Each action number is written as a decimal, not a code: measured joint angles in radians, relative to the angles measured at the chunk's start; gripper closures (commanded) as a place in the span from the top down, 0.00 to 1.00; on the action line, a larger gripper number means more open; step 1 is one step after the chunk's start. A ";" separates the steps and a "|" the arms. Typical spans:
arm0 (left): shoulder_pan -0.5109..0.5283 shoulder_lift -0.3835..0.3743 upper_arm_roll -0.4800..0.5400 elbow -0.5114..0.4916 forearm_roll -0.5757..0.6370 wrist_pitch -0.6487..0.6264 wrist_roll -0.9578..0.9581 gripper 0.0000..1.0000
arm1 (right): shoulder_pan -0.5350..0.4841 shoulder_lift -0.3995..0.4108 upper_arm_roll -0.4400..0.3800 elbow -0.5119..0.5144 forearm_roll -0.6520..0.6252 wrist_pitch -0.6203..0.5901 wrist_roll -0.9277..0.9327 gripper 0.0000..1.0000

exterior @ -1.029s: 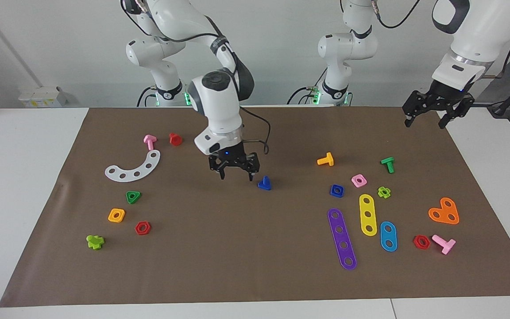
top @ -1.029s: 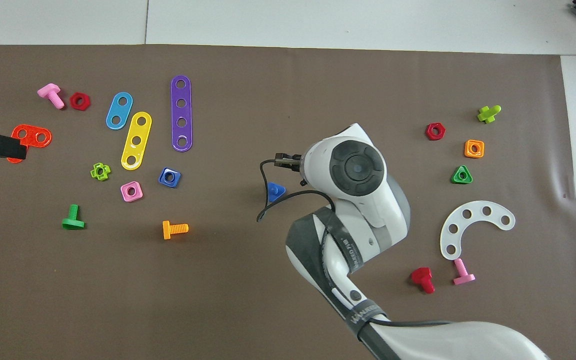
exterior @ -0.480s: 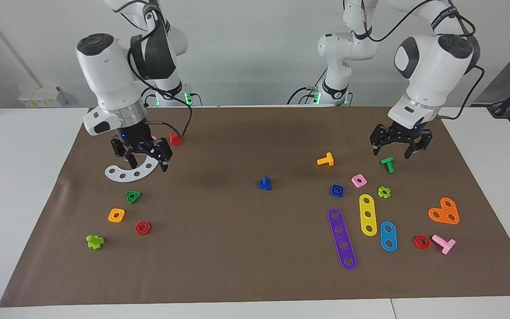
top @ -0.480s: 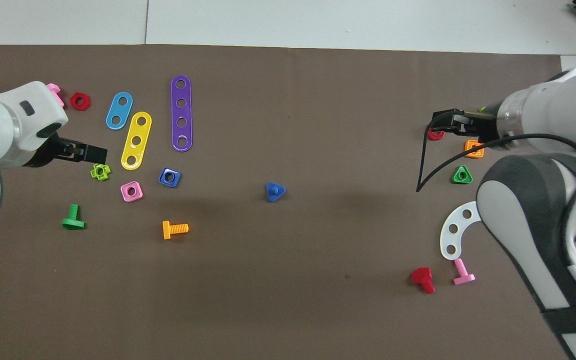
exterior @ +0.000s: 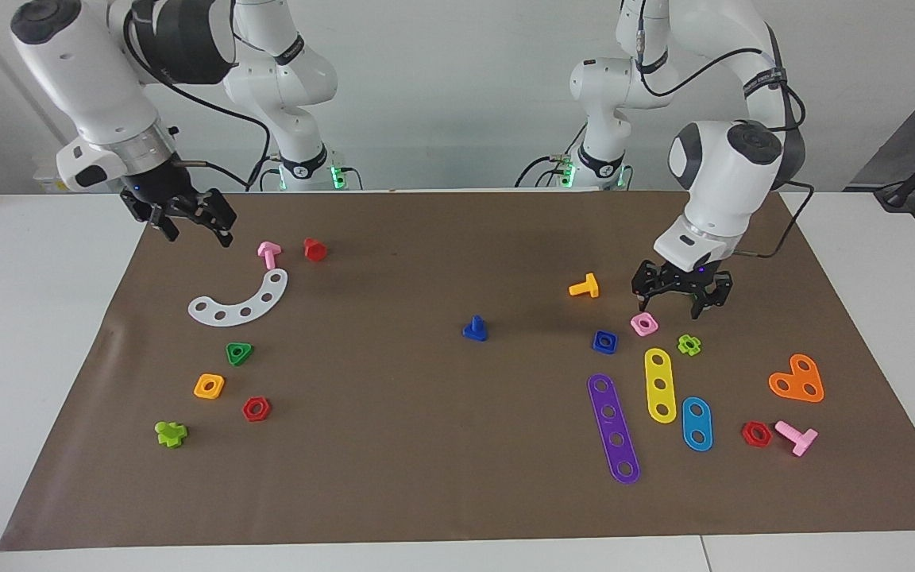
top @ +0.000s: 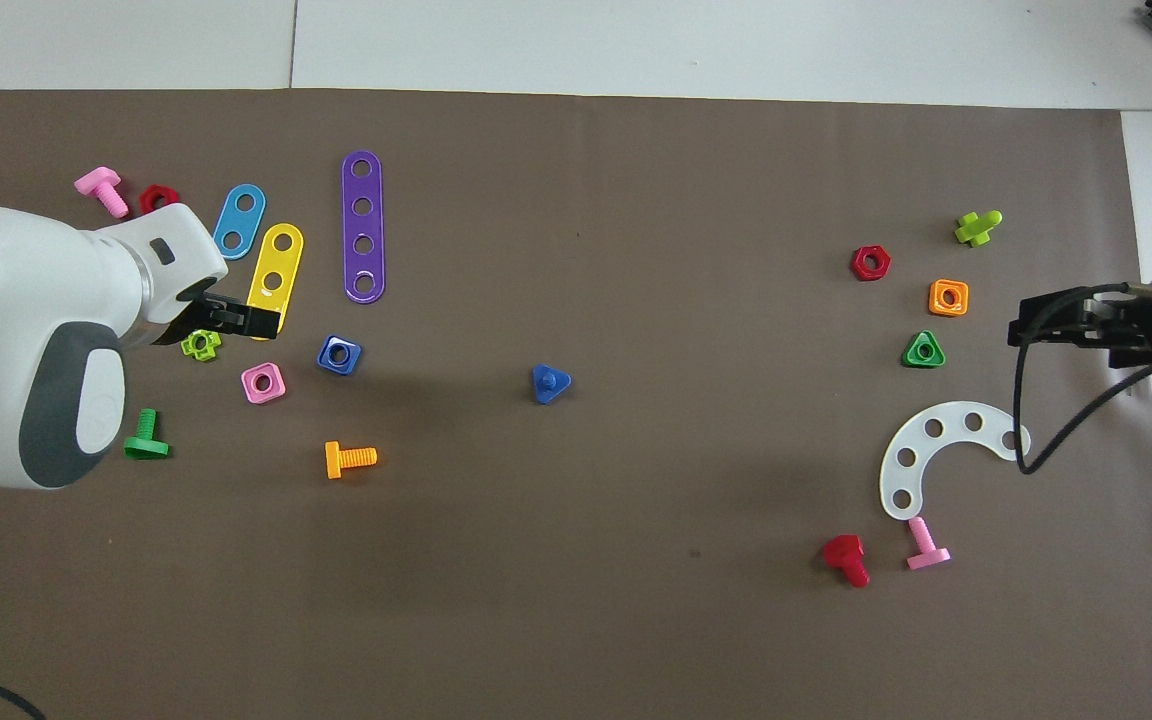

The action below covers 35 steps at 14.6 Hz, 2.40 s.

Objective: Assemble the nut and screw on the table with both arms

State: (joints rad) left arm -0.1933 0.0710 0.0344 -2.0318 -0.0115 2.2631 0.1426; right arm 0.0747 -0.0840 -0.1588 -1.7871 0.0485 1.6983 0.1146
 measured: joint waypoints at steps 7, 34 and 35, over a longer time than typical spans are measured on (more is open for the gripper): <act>-0.067 0.064 -0.003 -0.031 0.000 0.094 0.000 1.00 | -0.045 -0.011 0.009 0.120 -0.030 -0.129 -0.067 1.00; -0.113 0.180 0.004 -0.123 0.000 0.262 0.002 0.73 | -0.044 0.031 0.058 0.230 -0.072 -0.191 -0.067 1.00; -0.113 0.180 0.004 -0.123 0.000 0.262 0.002 0.57 | -0.039 0.032 0.058 0.229 -0.072 -0.193 -0.067 1.00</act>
State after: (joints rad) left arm -0.3063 0.2513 0.0383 -2.1547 -0.0115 2.5253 0.1443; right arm 0.0359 -0.0525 -0.1005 -1.5581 -0.0234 1.5056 0.0480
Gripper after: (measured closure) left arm 0.145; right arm 0.000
